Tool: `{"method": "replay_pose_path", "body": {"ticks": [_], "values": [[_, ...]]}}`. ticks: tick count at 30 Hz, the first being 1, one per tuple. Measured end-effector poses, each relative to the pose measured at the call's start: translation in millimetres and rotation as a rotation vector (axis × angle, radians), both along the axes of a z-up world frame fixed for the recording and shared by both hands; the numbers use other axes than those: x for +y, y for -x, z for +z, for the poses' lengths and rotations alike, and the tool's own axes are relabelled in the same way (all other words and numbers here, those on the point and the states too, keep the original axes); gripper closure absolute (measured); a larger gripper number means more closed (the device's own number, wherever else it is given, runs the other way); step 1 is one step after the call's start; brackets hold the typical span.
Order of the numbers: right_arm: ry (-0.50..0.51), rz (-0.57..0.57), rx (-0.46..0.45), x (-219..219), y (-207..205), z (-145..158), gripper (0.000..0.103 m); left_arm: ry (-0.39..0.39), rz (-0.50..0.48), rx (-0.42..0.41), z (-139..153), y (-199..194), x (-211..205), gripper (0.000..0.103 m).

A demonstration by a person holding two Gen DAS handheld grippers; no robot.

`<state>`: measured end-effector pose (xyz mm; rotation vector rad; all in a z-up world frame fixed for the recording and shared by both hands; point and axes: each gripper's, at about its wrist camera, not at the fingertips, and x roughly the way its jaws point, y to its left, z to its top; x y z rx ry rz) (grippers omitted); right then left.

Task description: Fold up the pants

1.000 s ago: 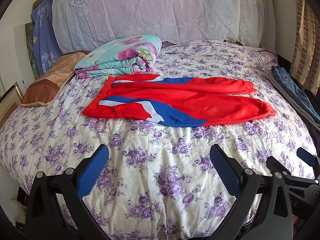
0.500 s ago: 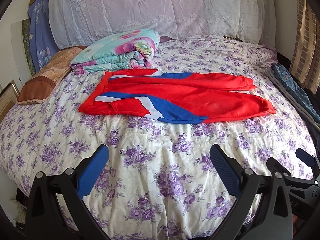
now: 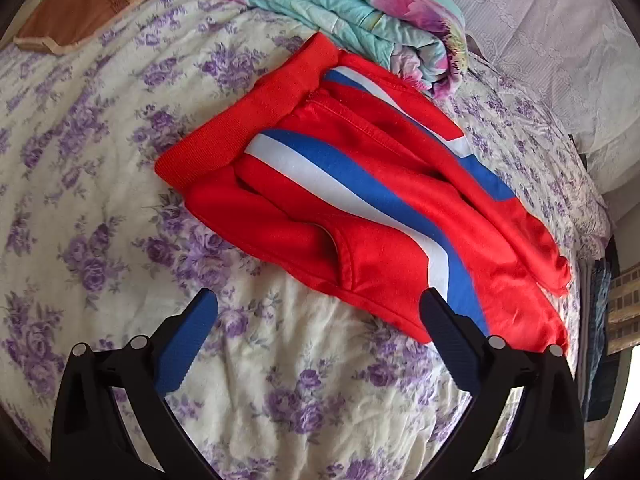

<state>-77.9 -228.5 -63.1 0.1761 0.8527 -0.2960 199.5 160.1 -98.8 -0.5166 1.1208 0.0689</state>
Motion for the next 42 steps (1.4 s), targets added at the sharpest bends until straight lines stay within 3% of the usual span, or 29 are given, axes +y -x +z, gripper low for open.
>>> {"method": "replay_pose_path", "body": {"ticks": [3,4,5,6,7,10,11,18,22,27,31,32,33,35,37,40,42], "values": [[-0.005,-0.016,0.007,-6.0,-3.1,-2.2,0.003,0.045,0.031,0.024,-10.5,-14.2,7.5,0.006],[-0.006,-0.018,0.009,-6.9,-4.0,-3.1,0.003,0.062,0.043,0.028,-13.5,-19.6,10.3,0.011],[-0.006,-0.019,0.012,-7.3,-5.1,-4.1,0.003,0.083,0.055,0.034,-17.1,-26.1,13.4,0.021],[-0.006,-0.019,0.016,-7.3,-6.3,-5.1,0.003,0.102,0.059,0.048,-21.6,-33.3,15.7,0.045],[-0.007,-0.018,0.02,-6.8,-7.0,-6.1,0.003,0.103,0.064,0.062,-25.1,-39.6,17.7,0.061],[-0.003,-0.01,0.025,-5.2,-8.4,-6.5,0.003,0.118,0.079,0.035,-24.2,-41.7,25.0,0.092],[0.001,-0.009,0.023,-5.4,-8.6,-5.7,0.003,0.128,0.081,0.01,-21.5,-35.2,26.7,0.095],[-0.035,0.015,-0.026,-46.5,-17.1,4.9,0.003,0.082,0.081,-0.131,1.2,28.9,24.5,0.097],[-0.238,-0.038,-0.018,-104.0,-37.2,-5.4,0.003,0.019,0.048,-0.108,-14.0,31.1,14.2,0.097],[-0.493,-0.121,-0.006,-162.3,-79.3,-32.2,0.003,0.067,0.037,-0.112,-32.0,27.7,23.4,0.097],[-0.576,-0.14,0.042,-181.6,-131.8,-53.6,0.007,0.068,0.025,-0.129,-33.3,28.2,23.7,0.097],[-0.571,-0.168,0.033,-185.1,-141.3,-58.1,0.021,0.069,0.024,-0.132,-33.4,28.1,24.1,0.097],[-0.552,-0.208,0.002,-188.1,-145.1,-60.7,0.052,0.073,0.023,-0.133,-33.6,28.2,24.9,0.096],[-0.528,-0.268,-0.058,-193.7,-143.8,-61.3,0.088,0.078,0.023,-0.135,-33.4,28.4,25.3,0.096],[-0.627,-0.266,-0.099,-200.4,-138.3,-64.6,0.089,0.053,0.022,-0.141,-30.0,31.6,22.6,0.096],[-0.618,-0.261,-0.118,-202.3,-125.6,-56.3,0.09,-0.01,0.017,-0.175,-17.8,43.6,14.7,0.097],[-0.614,-0.254,-0.127,-202.4,-114.3,-49.3,0.09,-0.003,0.016,-0.179,-12.6,51.4,13.6,0.097]]}}
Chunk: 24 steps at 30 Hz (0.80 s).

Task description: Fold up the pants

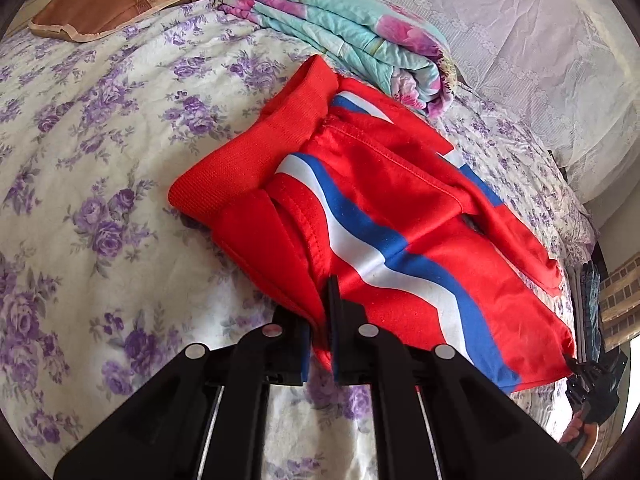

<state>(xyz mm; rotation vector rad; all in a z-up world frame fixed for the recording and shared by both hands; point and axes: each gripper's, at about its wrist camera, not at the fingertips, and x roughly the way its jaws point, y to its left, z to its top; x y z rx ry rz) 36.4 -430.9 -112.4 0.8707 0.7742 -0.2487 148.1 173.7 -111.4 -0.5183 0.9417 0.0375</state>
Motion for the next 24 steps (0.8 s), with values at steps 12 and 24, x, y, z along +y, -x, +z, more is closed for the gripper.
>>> {"method": "replay_pose_path", "body": {"ticks": [12,24], "values": [[0.048,0.018,0.037,8.9,73.2,-2.7,0.089,0.015,-0.023,0.059,-3.3,33.9,4.8,0.097],[0.5,-0.039,0.033,40.9,91.6,83.8,0.027,-0.175,-0.057,-0.034,78.5,51.8,12.4,0.062]]}}
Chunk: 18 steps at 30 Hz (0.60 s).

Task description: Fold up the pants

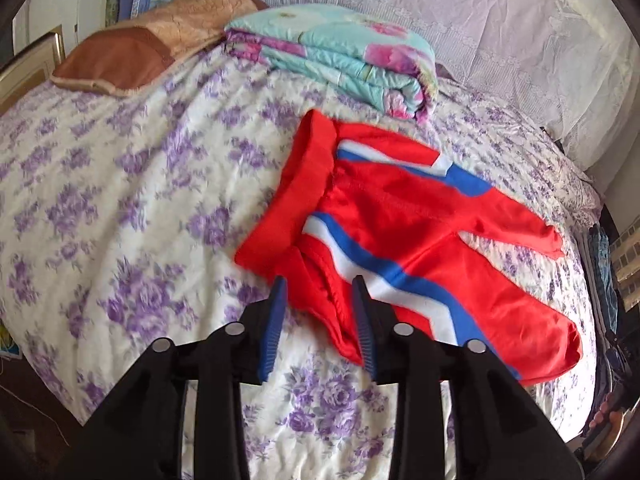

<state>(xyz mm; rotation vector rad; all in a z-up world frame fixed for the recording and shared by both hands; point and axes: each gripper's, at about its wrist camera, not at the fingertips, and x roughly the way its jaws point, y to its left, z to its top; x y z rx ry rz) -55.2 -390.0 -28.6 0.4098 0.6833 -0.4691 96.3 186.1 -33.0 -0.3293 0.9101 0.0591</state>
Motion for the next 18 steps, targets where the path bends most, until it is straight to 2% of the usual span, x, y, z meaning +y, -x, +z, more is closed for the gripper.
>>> {"method": "replay_pose_path", "body": {"ticks": [1,4,6,8,10,13,14,18], "values": [[0.021,0.03,-0.03,8.0,-1.5,10.8,0.027,-0.018,-0.024,-0.013,10.7,-8.6,-2.9,0.054],[0.038,0.221,-0.072,39.7,-26.9,31.3,0.027,-0.143,-0.096,-0.017,32.6,-45.7,-25.4,0.049],[0.069,0.342,-0.057,70.0,-52.7,35.4,0.027,-0.186,-0.179,-0.014,31.8,-75.2,-44.2,0.042],[0.071,0.457,-0.034,101.0,-81.7,37.0,0.027,-0.19,-0.248,0.046,13.4,-100.6,-59.9,0.042],[0.054,0.569,0.001,130.4,-112.8,36.3,0.027,-0.21,-0.279,0.135,-16.8,-122.4,-71.4,0.043],[0.059,0.709,0.077,172.1,-167.4,35.2,0.027,-0.238,-0.311,0.23,-58.0,-138.1,-78.3,0.059],[0.066,0.751,0.1,185.7,-186.8,34.6,0.028,-0.225,-0.31,0.254,-68.6,-141.1,-76.5,0.06],[0.156,0.864,0.159,230.2,-257.8,24.2,0.028,-0.175,-0.297,0.226,-79.8,-140.0,-65.9,0.058]]}}
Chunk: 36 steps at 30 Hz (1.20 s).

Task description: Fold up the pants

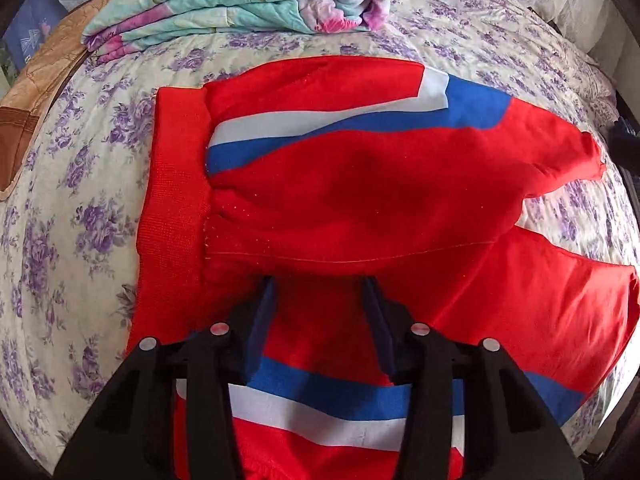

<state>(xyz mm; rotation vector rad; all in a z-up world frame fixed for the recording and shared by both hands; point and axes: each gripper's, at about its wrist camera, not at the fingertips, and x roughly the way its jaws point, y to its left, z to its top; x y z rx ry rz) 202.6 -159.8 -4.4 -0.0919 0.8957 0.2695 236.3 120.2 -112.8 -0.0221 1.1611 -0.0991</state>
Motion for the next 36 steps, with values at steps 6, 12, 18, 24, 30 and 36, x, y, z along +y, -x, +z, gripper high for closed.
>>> {"method": "replay_pose_path", "body": {"ticks": [6,12,18,24,30,36], "values": [[0.095,0.272,0.053,56.0,-96.3,-29.5,0.028,0.021,-0.001,0.002,1.6,0.4,2.3,0.058],[0.179,0.399,0.183,71.2,-150.8,-76.4,0.028,0.026,-0.015,0.011,2.3,-1.3,2.0,0.058],[-0.029,0.494,0.202,60.8,-143.9,-79.4,0.096,0.028,0.0,0.032,6.1,-5.6,5.8,0.058],[0.03,0.449,0.112,67.7,-153.8,-64.4,0.096,-0.058,0.044,-0.042,62.0,-12.1,39.2,0.043],[0.183,0.445,0.09,92.3,-153.2,-81.7,0.096,-0.061,-0.003,-0.057,79.3,-105.3,78.8,0.005],[0.224,0.441,0.09,104.2,-153.9,-83.5,0.094,0.006,-0.216,0.074,40.8,-180.2,81.0,0.005]]}}
